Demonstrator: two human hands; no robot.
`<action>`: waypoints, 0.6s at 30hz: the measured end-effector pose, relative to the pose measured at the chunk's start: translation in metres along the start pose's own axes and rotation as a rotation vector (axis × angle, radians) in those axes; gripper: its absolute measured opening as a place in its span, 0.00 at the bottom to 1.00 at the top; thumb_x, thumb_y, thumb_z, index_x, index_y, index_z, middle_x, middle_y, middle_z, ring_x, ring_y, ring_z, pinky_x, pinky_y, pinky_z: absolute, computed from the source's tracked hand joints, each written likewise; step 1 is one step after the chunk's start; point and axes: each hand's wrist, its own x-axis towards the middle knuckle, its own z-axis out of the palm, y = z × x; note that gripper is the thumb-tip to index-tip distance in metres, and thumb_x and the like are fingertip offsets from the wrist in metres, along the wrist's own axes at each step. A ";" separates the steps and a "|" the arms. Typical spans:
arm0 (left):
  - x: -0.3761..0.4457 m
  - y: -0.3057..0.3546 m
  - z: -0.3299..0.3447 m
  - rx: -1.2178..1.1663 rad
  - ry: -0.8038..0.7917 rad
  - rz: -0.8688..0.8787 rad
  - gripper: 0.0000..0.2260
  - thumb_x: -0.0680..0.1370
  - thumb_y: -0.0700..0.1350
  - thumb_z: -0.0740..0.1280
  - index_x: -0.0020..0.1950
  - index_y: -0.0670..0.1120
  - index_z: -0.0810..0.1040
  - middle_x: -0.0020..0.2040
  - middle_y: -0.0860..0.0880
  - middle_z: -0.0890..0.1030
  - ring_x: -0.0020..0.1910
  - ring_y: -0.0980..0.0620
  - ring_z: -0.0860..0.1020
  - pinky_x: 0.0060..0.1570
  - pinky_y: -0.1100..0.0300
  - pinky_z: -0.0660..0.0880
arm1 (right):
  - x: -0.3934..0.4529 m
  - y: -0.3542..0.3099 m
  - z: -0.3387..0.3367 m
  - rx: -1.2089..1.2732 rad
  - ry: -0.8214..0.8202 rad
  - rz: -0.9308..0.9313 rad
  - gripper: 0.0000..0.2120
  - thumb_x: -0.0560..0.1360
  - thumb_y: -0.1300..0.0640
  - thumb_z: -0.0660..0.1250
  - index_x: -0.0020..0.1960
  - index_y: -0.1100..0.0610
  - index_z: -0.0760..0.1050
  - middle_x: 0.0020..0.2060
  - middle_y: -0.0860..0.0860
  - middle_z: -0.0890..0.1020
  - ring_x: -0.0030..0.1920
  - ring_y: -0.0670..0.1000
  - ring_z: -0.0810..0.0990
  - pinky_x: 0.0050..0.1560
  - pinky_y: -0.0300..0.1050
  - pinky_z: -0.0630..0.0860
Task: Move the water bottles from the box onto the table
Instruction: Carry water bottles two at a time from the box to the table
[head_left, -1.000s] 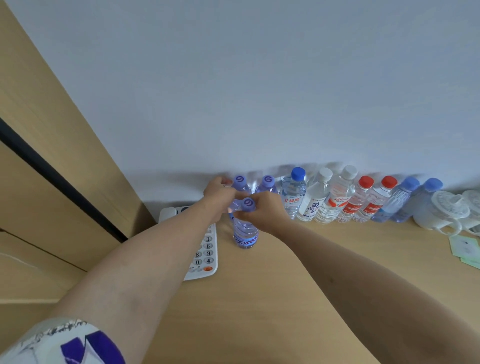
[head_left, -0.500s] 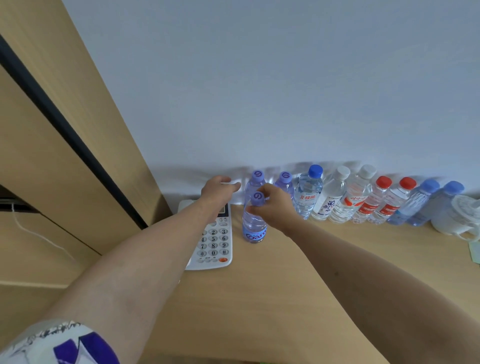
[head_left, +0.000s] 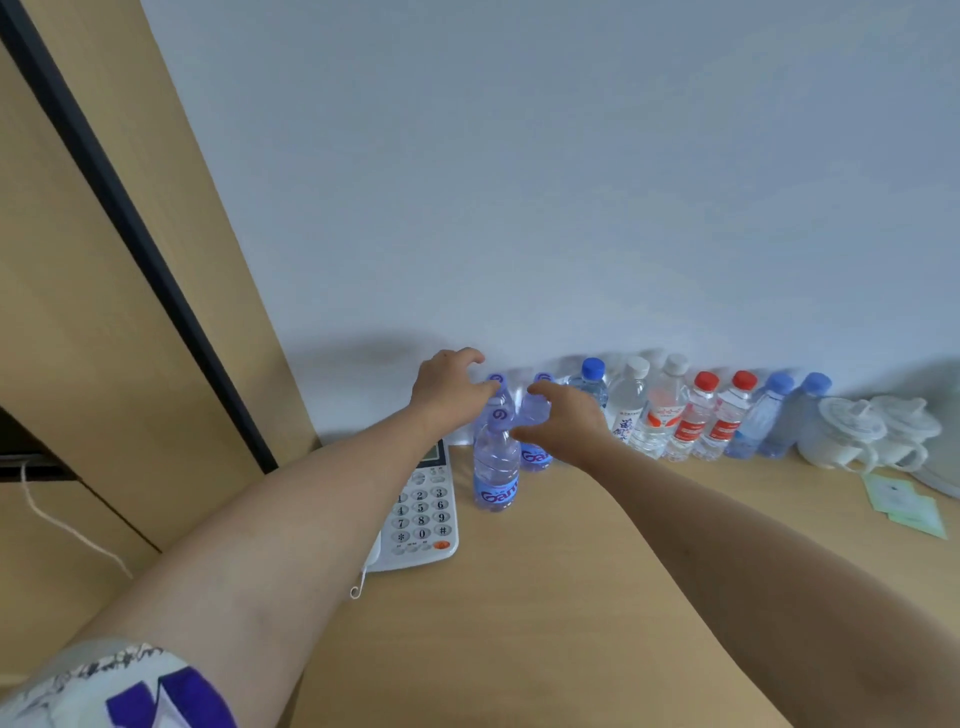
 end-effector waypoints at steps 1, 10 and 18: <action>-0.004 0.004 0.003 0.028 -0.009 0.030 0.23 0.78 0.53 0.71 0.72 0.51 0.75 0.71 0.45 0.75 0.72 0.44 0.70 0.67 0.54 0.69 | -0.006 0.002 -0.003 -0.046 0.012 0.008 0.16 0.71 0.49 0.75 0.55 0.52 0.77 0.50 0.54 0.82 0.57 0.59 0.81 0.54 0.51 0.76; -0.059 0.057 0.070 0.390 -0.121 0.331 0.25 0.78 0.62 0.68 0.73 0.57 0.72 0.76 0.46 0.67 0.77 0.41 0.59 0.73 0.43 0.60 | -0.106 0.069 -0.028 -0.226 0.162 0.250 0.40 0.72 0.41 0.76 0.79 0.46 0.63 0.72 0.53 0.73 0.73 0.60 0.66 0.69 0.54 0.67; -0.129 0.153 0.143 0.430 -0.304 0.603 0.32 0.77 0.64 0.67 0.79 0.58 0.64 0.83 0.44 0.56 0.82 0.39 0.48 0.77 0.35 0.52 | -0.216 0.141 -0.069 -0.246 0.253 0.530 0.41 0.71 0.40 0.77 0.78 0.47 0.63 0.74 0.53 0.70 0.74 0.60 0.65 0.68 0.58 0.67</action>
